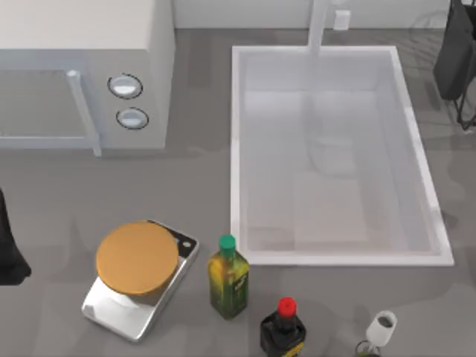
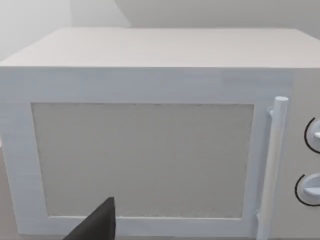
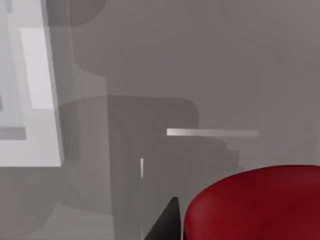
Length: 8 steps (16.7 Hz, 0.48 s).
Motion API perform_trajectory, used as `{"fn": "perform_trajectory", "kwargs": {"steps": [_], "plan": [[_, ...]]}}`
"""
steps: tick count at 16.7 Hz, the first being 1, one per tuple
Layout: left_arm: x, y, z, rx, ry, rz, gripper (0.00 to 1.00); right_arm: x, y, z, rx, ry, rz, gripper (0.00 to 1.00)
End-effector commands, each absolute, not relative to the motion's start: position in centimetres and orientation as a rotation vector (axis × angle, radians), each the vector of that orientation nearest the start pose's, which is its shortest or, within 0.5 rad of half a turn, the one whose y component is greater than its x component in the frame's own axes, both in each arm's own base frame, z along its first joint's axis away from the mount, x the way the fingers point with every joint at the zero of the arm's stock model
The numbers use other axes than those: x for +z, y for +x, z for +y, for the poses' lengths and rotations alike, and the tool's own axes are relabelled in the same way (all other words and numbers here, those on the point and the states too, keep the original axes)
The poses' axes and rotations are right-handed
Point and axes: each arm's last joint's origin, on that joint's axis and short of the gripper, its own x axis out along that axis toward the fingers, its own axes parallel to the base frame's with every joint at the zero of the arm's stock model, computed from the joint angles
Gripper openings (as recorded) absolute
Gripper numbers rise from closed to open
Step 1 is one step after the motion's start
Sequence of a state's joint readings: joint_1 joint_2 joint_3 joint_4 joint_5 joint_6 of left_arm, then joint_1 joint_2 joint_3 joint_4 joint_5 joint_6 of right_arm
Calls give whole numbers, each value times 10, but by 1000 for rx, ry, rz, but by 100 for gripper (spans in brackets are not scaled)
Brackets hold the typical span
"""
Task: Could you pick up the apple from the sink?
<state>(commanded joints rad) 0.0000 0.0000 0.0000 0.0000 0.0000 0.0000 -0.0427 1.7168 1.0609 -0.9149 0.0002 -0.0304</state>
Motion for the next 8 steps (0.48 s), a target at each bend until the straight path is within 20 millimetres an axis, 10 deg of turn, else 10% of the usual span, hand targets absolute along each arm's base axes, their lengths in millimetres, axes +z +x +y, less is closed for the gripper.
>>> {"fn": "perform_trajectory", "kwargs": {"steps": [3,8], "plan": [[160,106,-1,0,0,0,100,160,295,-11,-8,8,1571,0],[160,106,-1,0,0,0,100,160,295,-11,-8,8,1571,38]]}}
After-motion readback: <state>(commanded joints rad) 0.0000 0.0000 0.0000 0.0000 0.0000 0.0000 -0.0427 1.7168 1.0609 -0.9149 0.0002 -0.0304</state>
